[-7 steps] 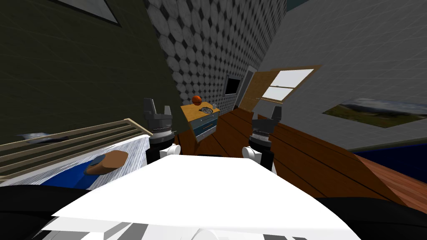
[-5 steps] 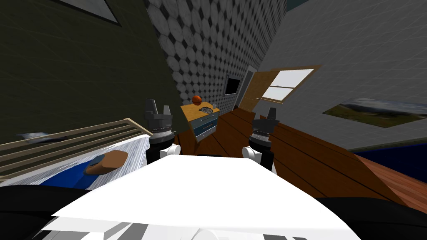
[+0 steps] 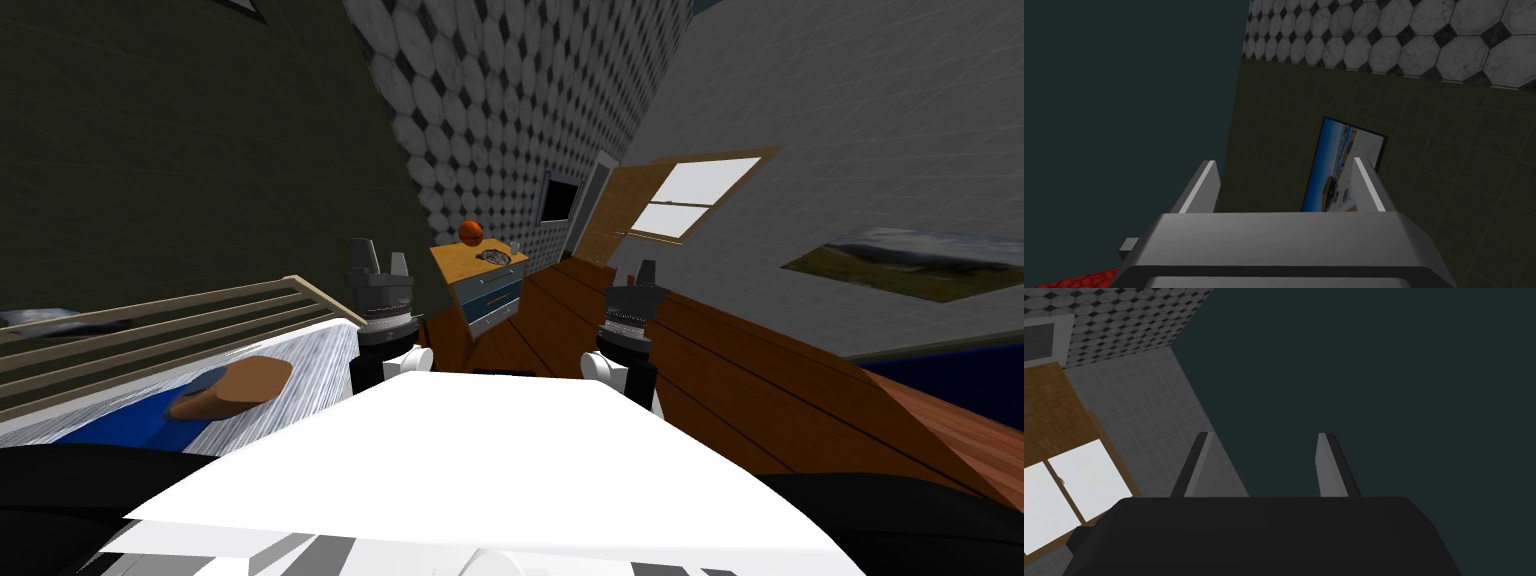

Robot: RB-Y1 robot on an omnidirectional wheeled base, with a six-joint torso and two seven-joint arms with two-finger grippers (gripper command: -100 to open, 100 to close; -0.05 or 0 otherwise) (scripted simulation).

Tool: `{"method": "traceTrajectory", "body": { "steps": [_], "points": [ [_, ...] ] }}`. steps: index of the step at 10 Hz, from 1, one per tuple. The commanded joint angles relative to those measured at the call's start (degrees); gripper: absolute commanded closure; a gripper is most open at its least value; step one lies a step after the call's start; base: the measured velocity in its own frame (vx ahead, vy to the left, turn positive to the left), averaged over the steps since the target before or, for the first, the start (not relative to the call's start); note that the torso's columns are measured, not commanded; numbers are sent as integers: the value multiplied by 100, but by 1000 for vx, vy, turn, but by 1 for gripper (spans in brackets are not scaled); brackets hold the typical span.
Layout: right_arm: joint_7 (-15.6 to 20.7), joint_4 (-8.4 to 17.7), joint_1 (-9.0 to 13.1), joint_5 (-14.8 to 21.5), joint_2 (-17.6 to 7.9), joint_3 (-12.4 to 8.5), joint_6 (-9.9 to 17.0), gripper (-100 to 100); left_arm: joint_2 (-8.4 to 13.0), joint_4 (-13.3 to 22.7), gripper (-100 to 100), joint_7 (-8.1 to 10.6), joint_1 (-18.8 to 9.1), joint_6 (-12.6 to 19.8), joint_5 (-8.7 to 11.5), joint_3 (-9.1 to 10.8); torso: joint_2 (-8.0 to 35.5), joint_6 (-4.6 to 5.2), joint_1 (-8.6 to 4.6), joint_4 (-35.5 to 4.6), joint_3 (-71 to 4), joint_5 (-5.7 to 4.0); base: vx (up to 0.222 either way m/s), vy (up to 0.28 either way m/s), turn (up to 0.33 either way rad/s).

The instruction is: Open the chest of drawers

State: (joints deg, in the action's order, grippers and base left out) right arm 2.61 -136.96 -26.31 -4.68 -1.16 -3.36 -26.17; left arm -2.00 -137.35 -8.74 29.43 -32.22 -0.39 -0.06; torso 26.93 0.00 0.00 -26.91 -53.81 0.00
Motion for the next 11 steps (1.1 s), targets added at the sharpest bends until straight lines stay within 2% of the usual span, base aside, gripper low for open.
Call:
{"method": "traceTrajectory", "body": {
  "steps": [1,2,3,4,7,8,9,11],
  "points": [
    [0,0,0,0,0,0,0,0,0,0,0,0,0,0,0,0,423,0,0,-423,-846,0,0,0,0],
    [0,0,0,0,0,0,0,0,0,0,0,0,0,0,0,0,846,0,0,-846,-1691,0,0,0,0],
    [0,0,0,0,0,0,0,0,259,93,-100,26,-7,-48,32,11,1269,0,0,-1269,-2538,0,32,-22,7],
    [0,2,-1,0,0,0,0,0,423,185,-100,53,-14,-99,64,22,1455,0,-5,-1456,-2936,-1,75,-43,14],
    [0,2,-2,0,1,1,0,0,873,616,-100,182,-42,-344,221,74,1517,0,-9,-1530,-3085,-3,119,-81,19],
    [0,2,-3,0,1,1,0,0,976,776,-100,238,-54,-453,291,97,1521,0,-7,-1532,-3084,-2,181,-113,23],
    [0,2,-3,0,1,1,0,0,976,805,-100,238,-54,-453,291,97,1521,0,-8,-1533,-3084,-2,128,-86,11],
    [0,2,-2,0,1,1,0,0,1124,1190,-100,368,-81,-706,451,149,1551,0,7,-1542,-3065,3,137,-101,21]
  ]
}}
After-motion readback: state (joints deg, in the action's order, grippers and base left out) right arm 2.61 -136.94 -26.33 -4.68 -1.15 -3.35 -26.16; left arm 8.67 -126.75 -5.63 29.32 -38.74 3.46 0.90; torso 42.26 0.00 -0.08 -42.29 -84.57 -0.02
